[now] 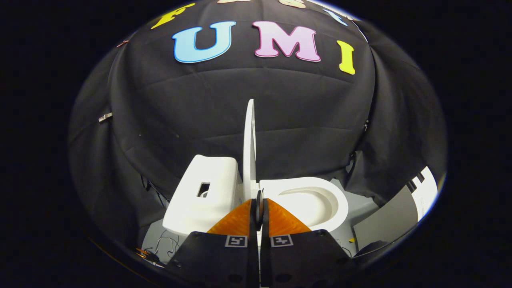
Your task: Open the toilet lid.
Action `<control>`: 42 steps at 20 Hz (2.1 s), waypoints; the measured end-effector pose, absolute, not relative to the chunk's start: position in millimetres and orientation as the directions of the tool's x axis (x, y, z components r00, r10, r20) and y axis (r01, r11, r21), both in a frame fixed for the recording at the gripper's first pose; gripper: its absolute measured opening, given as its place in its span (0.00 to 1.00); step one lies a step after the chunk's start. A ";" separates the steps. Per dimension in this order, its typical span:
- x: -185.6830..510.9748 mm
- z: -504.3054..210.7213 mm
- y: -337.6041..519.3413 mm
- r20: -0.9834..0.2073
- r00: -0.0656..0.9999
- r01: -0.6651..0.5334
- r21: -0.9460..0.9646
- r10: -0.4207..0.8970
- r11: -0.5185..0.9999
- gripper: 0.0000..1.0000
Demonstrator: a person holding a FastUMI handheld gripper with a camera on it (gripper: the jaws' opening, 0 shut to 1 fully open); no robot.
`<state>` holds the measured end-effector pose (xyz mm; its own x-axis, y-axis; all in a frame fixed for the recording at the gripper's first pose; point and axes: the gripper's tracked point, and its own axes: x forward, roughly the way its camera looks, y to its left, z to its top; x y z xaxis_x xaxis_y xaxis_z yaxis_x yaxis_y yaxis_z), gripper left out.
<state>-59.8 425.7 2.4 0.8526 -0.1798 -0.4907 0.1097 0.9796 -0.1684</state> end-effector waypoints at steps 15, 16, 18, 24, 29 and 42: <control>-60.6 -37.3 494.9 -0.549 0.836 -0.049 -0.111 -0.020 0.993 0.78; -57.4 -39.7 488.7 -0.538 0.842 -0.046 -0.132 -0.032 0.990 0.99; -51.6 -38.0 482.9 -0.526 0.850 -0.049 -0.154 -0.040 0.987 0.98; -54.3 -30.8 485.1 -0.521 0.853 -0.071 -0.161 -0.024 0.984 0.98; -57.3 -4.9 489.8 -0.487 0.873 -0.098 -0.127 0.024 0.987 0.98; -52.9 112.6 444.9 -0.285 0.946 -0.163 -0.004 0.155 0.987 0.99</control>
